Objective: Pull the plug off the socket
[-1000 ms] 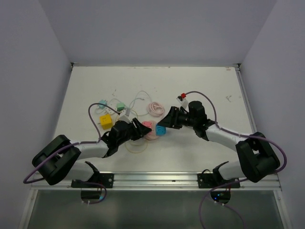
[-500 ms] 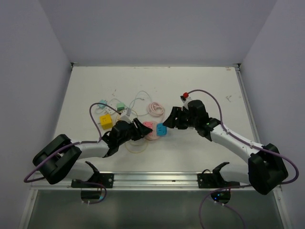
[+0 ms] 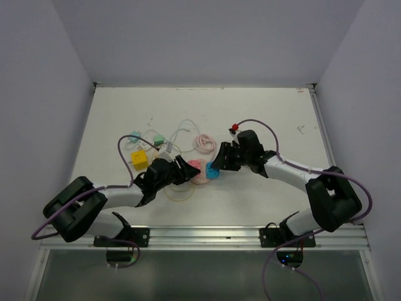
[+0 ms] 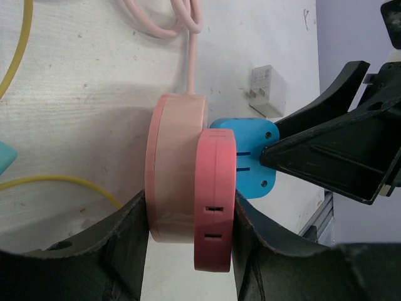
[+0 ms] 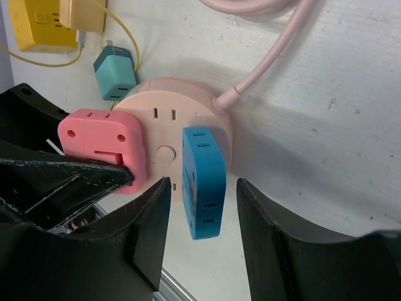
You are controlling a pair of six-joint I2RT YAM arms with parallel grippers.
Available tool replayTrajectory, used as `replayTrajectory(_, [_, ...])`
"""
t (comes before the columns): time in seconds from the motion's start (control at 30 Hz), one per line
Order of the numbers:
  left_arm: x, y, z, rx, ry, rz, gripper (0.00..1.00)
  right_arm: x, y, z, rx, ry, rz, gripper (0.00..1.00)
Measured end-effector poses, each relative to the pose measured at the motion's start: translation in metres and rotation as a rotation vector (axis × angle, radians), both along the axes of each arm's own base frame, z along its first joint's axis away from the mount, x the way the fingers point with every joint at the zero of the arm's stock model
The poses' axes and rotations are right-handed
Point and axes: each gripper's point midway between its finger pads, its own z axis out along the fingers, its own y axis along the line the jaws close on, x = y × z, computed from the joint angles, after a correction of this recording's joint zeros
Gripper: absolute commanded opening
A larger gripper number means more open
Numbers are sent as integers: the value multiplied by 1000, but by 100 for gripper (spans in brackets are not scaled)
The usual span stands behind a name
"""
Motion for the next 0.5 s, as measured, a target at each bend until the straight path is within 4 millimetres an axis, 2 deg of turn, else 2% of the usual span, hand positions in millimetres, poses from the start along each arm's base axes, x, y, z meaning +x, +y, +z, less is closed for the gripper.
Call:
replayTrajectory(0.13, [0, 0, 0, 0, 0, 0, 0, -2, 6, -7, 14, 28, 16, 46])
replayTrajectory(0.2, [0, 0, 0, 0, 0, 0, 0, -4, 9, -11, 14, 35, 24, 41])
replayTrajectory(0.23, [0, 0, 0, 0, 0, 0, 0, -5, 10, -11, 14, 39, 27, 37])
replayTrajectory(0.37, [1, -1, 0, 3, 2, 1, 0, -7, 13, -10, 22, 45, 33, 14])
replayTrajectory(0.5, [4, -1, 0, 16, 10, 9, 0, -6, 12, -9, 12, 54, 25, 1])
